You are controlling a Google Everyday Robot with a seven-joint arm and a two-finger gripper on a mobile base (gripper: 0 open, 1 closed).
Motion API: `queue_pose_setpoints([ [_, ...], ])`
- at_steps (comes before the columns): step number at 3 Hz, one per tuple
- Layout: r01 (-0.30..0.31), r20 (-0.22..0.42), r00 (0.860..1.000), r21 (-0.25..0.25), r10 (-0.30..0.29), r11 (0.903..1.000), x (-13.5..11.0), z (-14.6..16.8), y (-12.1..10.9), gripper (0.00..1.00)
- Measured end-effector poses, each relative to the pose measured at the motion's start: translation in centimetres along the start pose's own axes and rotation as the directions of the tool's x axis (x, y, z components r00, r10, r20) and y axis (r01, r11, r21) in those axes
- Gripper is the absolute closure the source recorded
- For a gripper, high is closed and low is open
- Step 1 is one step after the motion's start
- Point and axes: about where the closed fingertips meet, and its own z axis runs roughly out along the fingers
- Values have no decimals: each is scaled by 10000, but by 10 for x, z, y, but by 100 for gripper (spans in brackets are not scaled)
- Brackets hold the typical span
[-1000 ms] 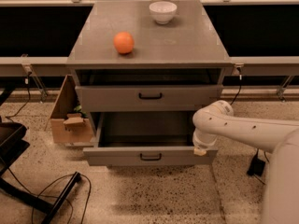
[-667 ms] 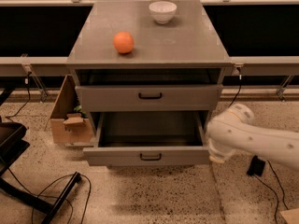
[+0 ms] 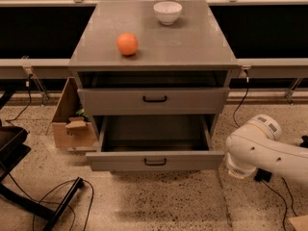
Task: Open middle drawer
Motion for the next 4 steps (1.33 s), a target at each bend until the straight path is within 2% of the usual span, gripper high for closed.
queue_pose_setpoints([
  [1, 638, 737, 9952, 180, -650, 9978, -31, 15, -9, 40],
  [2, 1428, 1798, 9733, 138, -1430, 9897, -83, 46, -20, 17],
  [3, 1760, 2679, 9483, 31, -1704, 9844, -118, 75, -24, 0],
  [4, 2030, 2924, 9371, -122, -1907, 9791, -139, 97, -20, 0],
])
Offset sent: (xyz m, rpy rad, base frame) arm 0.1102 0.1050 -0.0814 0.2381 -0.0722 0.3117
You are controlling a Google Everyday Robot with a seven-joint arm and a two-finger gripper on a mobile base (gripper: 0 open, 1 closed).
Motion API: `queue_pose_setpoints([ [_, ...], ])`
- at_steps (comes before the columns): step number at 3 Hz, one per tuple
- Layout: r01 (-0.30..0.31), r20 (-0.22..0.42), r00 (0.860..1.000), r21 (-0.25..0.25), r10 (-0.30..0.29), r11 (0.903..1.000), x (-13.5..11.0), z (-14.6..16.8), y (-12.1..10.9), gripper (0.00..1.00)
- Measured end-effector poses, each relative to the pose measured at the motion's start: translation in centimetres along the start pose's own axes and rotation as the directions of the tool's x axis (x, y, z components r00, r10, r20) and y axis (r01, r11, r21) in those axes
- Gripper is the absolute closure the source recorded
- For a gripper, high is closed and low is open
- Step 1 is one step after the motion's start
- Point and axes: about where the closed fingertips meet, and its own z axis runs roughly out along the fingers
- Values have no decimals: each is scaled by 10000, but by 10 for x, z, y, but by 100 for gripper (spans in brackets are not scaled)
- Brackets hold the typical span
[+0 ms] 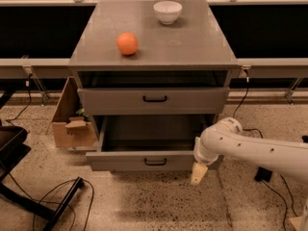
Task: Open middle drawer
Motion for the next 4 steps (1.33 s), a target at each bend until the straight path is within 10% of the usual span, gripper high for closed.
queue_pose_setpoints([
  [3, -130, -221, 9997, -596, 117, 9981, -9, 45, 4, 3],
  [4, -134, -355, 9993, -727, 108, 9973, -8, 51, 7, 25],
])
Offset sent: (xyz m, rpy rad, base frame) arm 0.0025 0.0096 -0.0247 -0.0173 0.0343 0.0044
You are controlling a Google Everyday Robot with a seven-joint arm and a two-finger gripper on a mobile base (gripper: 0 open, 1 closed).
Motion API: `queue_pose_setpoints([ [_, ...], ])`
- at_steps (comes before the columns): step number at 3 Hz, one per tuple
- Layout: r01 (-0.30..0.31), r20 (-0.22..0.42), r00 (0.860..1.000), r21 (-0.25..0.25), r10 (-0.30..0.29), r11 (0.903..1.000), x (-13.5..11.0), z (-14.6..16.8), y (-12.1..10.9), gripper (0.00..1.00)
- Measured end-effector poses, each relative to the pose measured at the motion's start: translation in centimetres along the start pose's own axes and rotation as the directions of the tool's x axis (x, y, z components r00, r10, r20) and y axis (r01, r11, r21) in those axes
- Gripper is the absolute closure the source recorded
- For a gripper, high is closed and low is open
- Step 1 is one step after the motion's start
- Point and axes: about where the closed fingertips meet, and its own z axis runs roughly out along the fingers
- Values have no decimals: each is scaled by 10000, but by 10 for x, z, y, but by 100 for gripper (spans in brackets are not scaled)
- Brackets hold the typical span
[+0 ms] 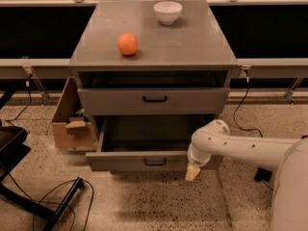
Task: Open middle drawer
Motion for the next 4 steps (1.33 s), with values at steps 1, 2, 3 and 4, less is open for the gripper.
queue_pose_setpoints([
  [1, -199, -32, 9998, -559, 198, 9982, 11, 5, 19, 49],
  [2, -200, -32, 9998, -559, 198, 9982, 10, -3, 18, 72],
  [3, -200, -32, 9998, -559, 199, 9982, 9, -10, 16, 95],
  [4, -201, -32, 9998, -560, 200, 9982, 8, -16, 15, 100],
])
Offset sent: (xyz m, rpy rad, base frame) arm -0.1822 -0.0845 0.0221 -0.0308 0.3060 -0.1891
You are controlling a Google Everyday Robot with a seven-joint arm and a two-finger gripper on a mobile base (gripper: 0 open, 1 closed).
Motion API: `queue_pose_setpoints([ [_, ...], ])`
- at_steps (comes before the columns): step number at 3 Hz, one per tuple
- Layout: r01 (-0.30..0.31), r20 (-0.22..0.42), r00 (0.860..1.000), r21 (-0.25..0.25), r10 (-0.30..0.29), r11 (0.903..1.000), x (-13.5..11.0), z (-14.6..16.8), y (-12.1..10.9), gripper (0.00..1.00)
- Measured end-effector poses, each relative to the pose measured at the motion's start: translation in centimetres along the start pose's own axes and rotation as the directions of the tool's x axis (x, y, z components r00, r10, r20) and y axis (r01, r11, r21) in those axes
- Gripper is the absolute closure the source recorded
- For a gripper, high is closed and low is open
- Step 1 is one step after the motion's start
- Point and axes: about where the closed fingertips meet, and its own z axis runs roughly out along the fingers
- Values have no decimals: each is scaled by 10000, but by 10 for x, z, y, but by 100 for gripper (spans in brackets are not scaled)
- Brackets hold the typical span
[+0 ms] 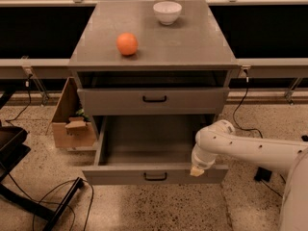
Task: Open middle drawer
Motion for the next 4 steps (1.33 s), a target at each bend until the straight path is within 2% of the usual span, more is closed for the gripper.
queue_pose_setpoints([
  [1, -134, -114, 9998, -99, 132, 9999, 9, -5, 13, 100],
  [4, -195, -55, 9998, 221, 196, 9996, 18, -9, 32, 100],
])
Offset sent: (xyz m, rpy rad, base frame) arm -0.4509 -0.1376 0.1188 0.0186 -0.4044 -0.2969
